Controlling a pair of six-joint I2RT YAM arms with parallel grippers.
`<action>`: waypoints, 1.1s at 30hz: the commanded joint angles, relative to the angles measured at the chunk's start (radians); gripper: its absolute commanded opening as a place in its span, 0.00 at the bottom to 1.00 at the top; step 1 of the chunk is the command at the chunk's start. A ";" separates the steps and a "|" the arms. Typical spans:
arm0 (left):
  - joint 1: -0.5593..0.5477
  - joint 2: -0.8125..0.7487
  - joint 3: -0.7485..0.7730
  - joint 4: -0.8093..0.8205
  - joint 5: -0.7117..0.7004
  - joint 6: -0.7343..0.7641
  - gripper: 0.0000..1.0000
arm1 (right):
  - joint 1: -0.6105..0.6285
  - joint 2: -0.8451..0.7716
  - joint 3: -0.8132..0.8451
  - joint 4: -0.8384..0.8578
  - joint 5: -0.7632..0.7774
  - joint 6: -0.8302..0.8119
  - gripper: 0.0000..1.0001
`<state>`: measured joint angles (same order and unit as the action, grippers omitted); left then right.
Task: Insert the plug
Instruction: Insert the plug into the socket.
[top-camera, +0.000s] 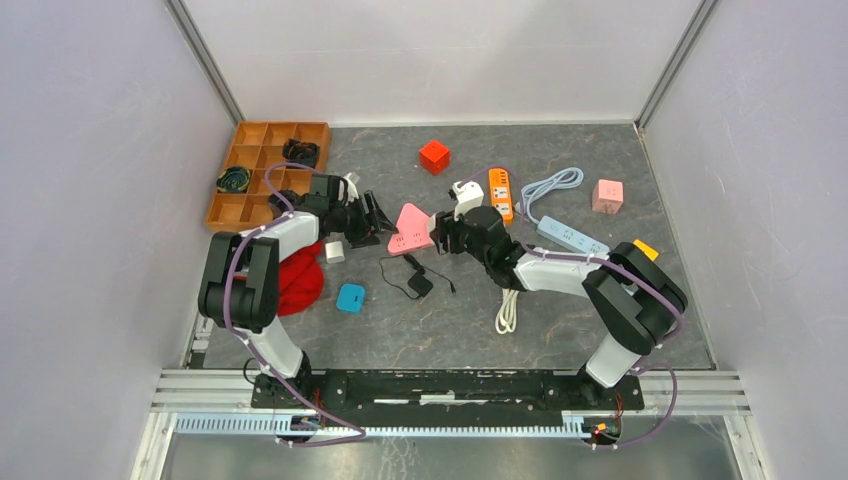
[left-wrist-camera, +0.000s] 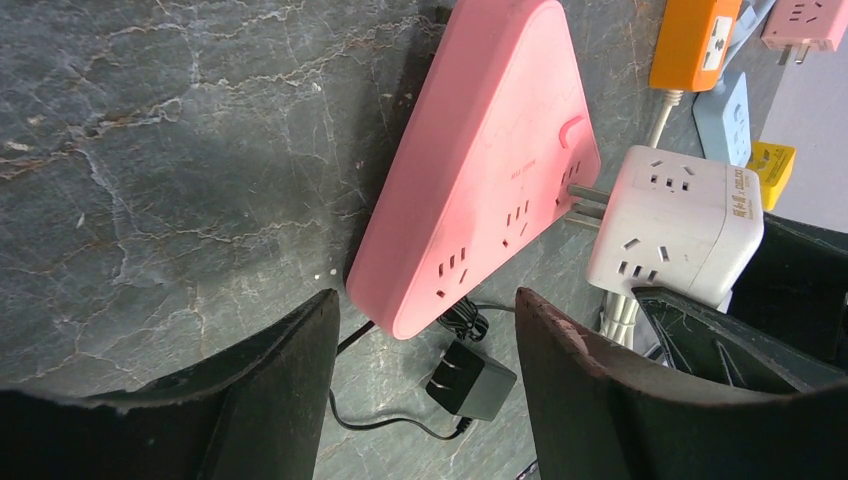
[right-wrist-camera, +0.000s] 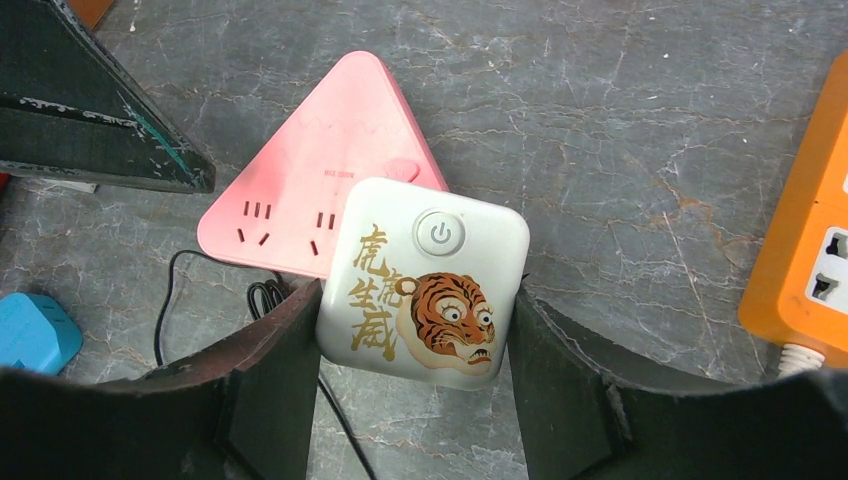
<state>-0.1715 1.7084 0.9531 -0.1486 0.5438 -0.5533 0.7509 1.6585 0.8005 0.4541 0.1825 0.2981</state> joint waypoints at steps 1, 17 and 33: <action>0.000 0.010 0.022 -0.004 0.021 -0.040 0.71 | 0.003 0.012 0.049 0.065 0.018 0.011 0.30; -0.002 0.037 0.033 -0.031 0.004 -0.037 0.69 | 0.004 0.050 0.087 0.022 0.033 -0.043 0.30; -0.002 0.036 0.023 -0.022 0.013 -0.042 0.66 | 0.018 0.010 0.078 -0.092 0.077 -0.065 0.29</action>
<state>-0.1715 1.7416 0.9546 -0.1841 0.5434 -0.5537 0.7650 1.6970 0.8490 0.4274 0.2276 0.2558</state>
